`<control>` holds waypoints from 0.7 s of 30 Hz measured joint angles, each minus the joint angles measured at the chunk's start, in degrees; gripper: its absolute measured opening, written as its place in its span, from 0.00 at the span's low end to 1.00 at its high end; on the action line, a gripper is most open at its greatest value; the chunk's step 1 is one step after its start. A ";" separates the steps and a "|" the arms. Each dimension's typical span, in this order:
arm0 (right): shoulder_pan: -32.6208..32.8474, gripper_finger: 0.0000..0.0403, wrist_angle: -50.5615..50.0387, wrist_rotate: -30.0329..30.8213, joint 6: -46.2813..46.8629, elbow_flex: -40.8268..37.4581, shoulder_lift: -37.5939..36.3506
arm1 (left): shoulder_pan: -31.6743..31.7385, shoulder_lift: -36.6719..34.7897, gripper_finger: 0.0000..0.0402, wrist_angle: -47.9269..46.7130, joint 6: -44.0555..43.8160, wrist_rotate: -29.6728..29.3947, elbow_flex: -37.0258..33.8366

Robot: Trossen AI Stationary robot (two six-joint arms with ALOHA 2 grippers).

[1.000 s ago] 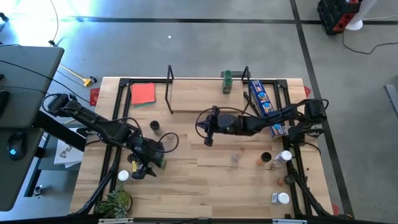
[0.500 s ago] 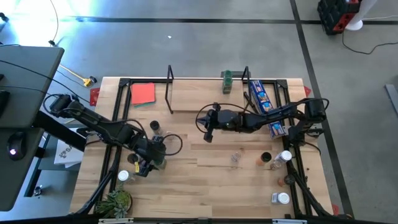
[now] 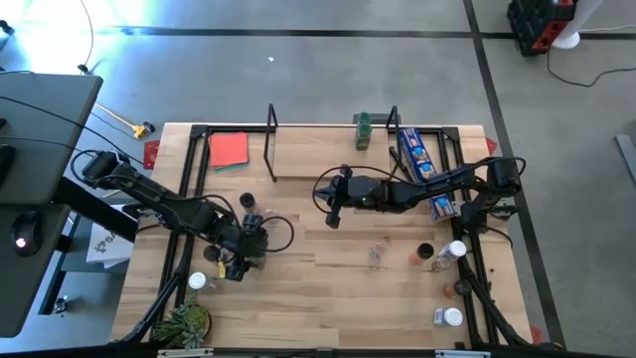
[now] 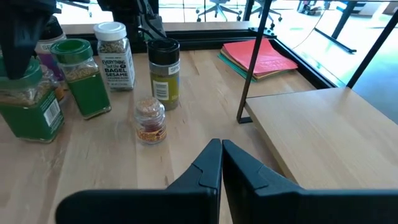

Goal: Shelf spices
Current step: Put the green seasoning bottle on the shelf aligned with the other green seasoning bottle

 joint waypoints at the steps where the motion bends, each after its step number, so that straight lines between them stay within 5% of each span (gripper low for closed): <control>1: 0.00 0.02 0.00 0.00 -0.01 0.00 0.00 | 0.00 0.00 0.65 0.13 -0.37 -0.01 0.00; 21: 0.02 0.02 0.00 -0.02 -0.03 0.02 0.00 | -2.49 0.11 0.65 -3.00 -4.81 -4.17 3.54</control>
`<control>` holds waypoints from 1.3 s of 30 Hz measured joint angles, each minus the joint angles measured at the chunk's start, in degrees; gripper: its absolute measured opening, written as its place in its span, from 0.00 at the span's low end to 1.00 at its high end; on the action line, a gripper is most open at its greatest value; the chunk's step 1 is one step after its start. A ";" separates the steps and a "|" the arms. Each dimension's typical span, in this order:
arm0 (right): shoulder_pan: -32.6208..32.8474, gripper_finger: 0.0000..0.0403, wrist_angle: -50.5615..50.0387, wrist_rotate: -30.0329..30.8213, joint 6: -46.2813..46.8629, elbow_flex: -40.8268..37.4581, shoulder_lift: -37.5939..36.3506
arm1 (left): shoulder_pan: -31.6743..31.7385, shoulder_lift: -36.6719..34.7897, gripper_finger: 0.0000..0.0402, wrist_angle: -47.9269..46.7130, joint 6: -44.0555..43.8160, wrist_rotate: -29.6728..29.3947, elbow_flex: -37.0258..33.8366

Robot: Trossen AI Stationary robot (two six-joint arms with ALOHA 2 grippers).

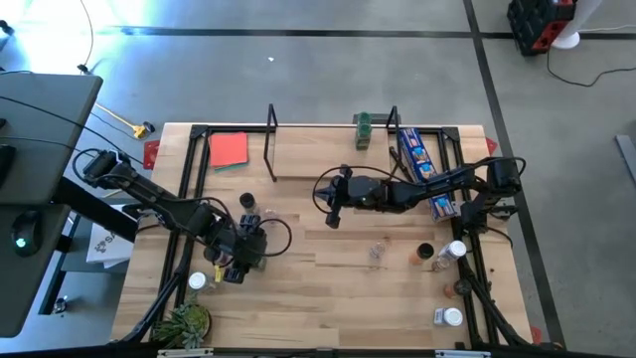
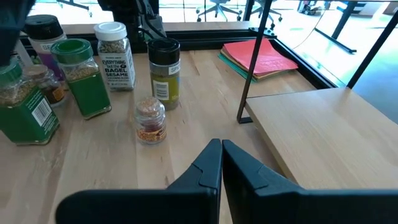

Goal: Shelf spices
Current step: Put the green seasoning bottle on the shelf aligned with the other green seasoning bottle

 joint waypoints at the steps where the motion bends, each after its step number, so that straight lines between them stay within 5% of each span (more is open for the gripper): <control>1: 0.00 0.02 -0.02 0.00 0.00 0.00 0.00 | -0.21 0.00 0.65 -0.69 -0.74 -0.06 0.00; 11: 0.00 0.02 -0.02 0.00 0.02 0.00 0.00 | -2.56 2.51 0.65 -0.99 -2.46 -4.05 0.00; 29: 0.44 0.02 -0.48 -1.39 0.41 0.00 0.00 | -2.84 10.82 0.59 -2.04 -8.65 -2.06 0.02; 33: 1.99 0.02 -2.32 1.58 0.20 0.00 -1.31 | -2.73 12.39 0.48 -0.75 -8.68 -0.19 0.09; 39: 4.69 0.02 -14.41 9.65 0.21 0.07 -9.48 | -0.02 12.85 0.47 5.46 -9.20 2.67 0.11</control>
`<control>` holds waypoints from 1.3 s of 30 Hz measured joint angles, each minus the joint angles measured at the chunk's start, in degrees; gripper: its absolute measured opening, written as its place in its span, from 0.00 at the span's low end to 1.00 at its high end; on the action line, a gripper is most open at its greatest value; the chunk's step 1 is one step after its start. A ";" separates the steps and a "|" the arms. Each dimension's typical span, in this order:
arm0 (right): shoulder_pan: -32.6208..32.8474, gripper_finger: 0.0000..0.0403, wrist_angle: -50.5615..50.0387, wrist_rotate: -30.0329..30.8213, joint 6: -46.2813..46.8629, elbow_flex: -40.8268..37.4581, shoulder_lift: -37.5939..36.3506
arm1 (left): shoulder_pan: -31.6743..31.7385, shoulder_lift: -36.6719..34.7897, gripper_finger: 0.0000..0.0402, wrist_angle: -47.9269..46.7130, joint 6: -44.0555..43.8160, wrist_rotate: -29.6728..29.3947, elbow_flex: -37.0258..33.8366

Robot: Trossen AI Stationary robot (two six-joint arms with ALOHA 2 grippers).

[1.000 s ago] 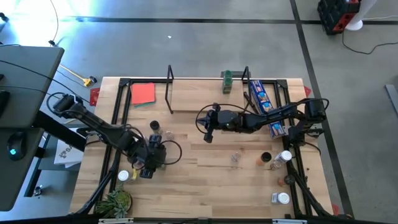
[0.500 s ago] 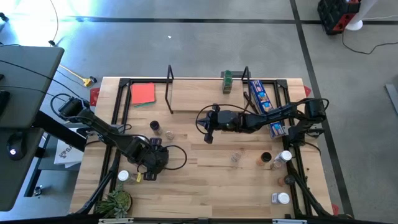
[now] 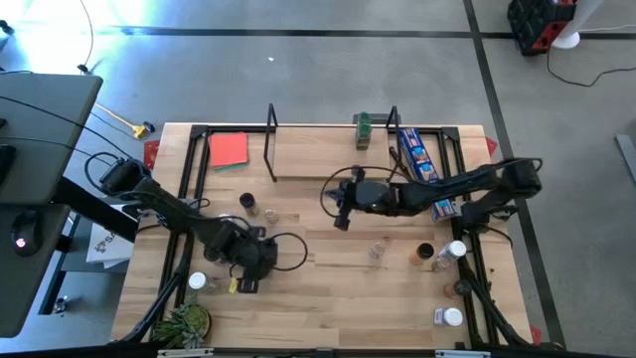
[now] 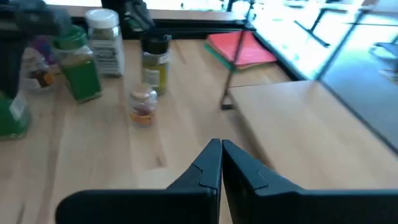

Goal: Shelf spices
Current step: Put the green seasoning bottle on the shelf aligned with the other green seasoning bottle

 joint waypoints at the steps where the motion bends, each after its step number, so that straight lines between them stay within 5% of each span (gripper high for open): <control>1: 0.50 0.02 -2.55 1.25 0.16 0.00 -1.94 | 0.88 0.05 0.47 1.66 0.58 -0.07 0.00; 10: 3.52 0.02 -20.64 8.01 6.94 0.00 -18.08 | 16.21 5.07 0.47 14.99 13.57 0.43 4.71; 19: 4.12 0.02 -33.88 10.50 17.41 0.00 -19.38 | 28.47 21.56 0.47 14.65 29.51 2.66 23.19; 26: 4.12 0.02 -39.87 10.51 22.46 0.00 -19.31 | 33.43 28.83 0.50 10.77 33.18 3.41 32.88; 39: 4.10 0.02 -40.11 11.08 22.26 0.00 -19.33 | 35.91 29.98 0.55 12.41 33.71 7.39 34.07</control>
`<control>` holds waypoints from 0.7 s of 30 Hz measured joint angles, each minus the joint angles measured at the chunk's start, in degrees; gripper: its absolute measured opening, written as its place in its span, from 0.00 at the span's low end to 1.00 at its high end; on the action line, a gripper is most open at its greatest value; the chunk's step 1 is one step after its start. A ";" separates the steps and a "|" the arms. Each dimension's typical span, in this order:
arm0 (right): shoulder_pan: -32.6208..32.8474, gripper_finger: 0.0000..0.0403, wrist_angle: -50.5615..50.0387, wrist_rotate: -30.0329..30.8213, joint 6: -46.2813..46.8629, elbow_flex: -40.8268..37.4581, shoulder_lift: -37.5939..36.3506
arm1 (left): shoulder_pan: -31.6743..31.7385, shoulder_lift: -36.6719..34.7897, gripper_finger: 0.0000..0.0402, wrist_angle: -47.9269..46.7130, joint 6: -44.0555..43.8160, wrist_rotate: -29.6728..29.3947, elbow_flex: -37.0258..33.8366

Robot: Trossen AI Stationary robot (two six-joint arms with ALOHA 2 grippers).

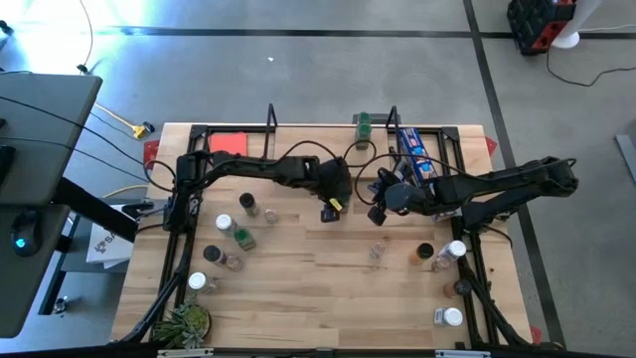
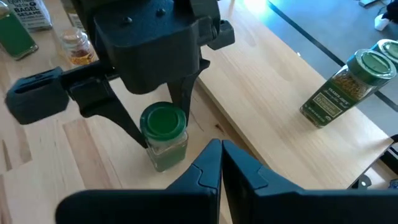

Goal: Shelf spices
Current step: Put the green seasoning bottle on the shelf aligned with the other green seasoning bottle

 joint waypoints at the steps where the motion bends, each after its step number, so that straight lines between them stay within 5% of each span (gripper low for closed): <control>1: 0.00 0.02 -0.26 0.01 -0.20 0.00 0.00 | 0.00 0.00 0.55 0.03 0.02 0.42 0.00; 8: -0.42 0.10 -0.08 -1.89 -5.10 0.00 0.04 | 0.50 -3.19 0.55 -2.43 0.01 5.28 -0.07; 21: -5.45 0.60 7.67 -13.04 -12.39 -0.02 0.02 | 0.59 -11.11 0.55 -3.64 3.52 5.37 -0.53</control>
